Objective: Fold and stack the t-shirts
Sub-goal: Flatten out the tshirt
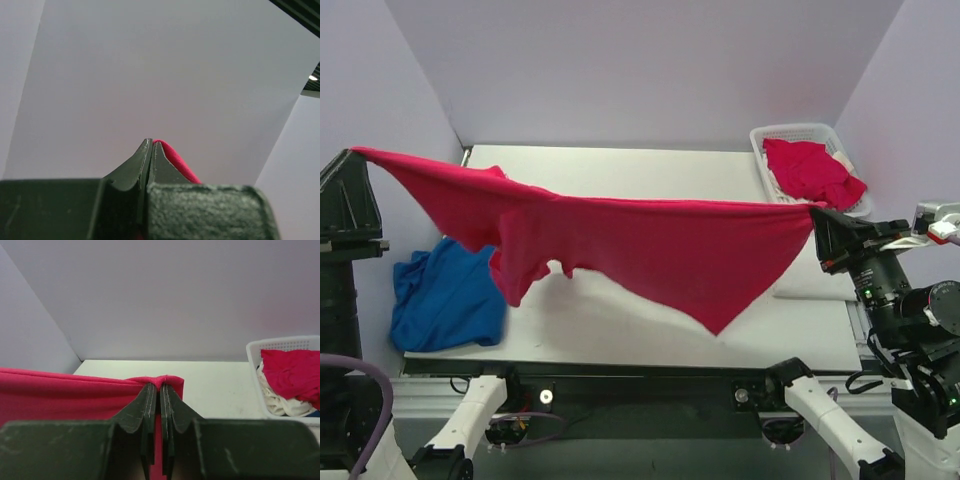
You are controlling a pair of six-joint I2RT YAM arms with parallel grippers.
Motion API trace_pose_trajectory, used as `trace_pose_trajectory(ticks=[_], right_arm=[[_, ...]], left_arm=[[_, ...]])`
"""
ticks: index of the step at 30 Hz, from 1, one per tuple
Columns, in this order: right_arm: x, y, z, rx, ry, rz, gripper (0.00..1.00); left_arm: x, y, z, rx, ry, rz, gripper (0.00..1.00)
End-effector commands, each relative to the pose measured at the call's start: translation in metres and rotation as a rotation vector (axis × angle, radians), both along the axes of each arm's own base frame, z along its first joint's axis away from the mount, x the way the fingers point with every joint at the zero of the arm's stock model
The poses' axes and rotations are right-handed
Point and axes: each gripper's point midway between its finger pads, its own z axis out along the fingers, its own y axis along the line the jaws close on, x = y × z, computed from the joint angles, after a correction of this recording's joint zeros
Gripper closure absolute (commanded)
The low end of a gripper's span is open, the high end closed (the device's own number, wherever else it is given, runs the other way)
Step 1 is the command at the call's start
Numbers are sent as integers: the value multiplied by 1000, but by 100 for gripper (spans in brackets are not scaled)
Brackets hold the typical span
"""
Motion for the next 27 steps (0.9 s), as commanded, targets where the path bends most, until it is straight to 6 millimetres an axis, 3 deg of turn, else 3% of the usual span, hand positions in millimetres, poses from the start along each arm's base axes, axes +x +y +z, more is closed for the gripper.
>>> trace_pose_trajectory(ticks=[1,5,9,10,12,13,16,19,21,27], right_arm=[[8,5,1,-4,8,10,100],[35,12,-9,-23,61,-3,100],[70,22,-28,-43,124,-19,100],[77,25,-30,-48,133,-21,100],[95,30,-37,-60,165,-27,100],[100,32,-35,-61,164,-29,100],[119,35,-34,-72,179,-47,100],[129,36,-28,-80,177,-59,100],[129,36,-24,-79,167,-61,100],[96,24,-2,-57,88,-59,100]], left_arm=[[40,-5,-16,41,68,-9,100],[77,-12,-27,44,95,-45,100],[126,-16,-51,34,160,-72,100],[147,-16,-60,28,188,-76,100],[165,-19,-65,22,207,-90,100],[184,-20,-70,21,226,-97,100],[216,-23,-80,17,271,-116,100],[230,-24,-80,15,288,-119,100],[227,-23,-71,25,273,-112,100],[193,-20,-44,44,225,-88,100]])
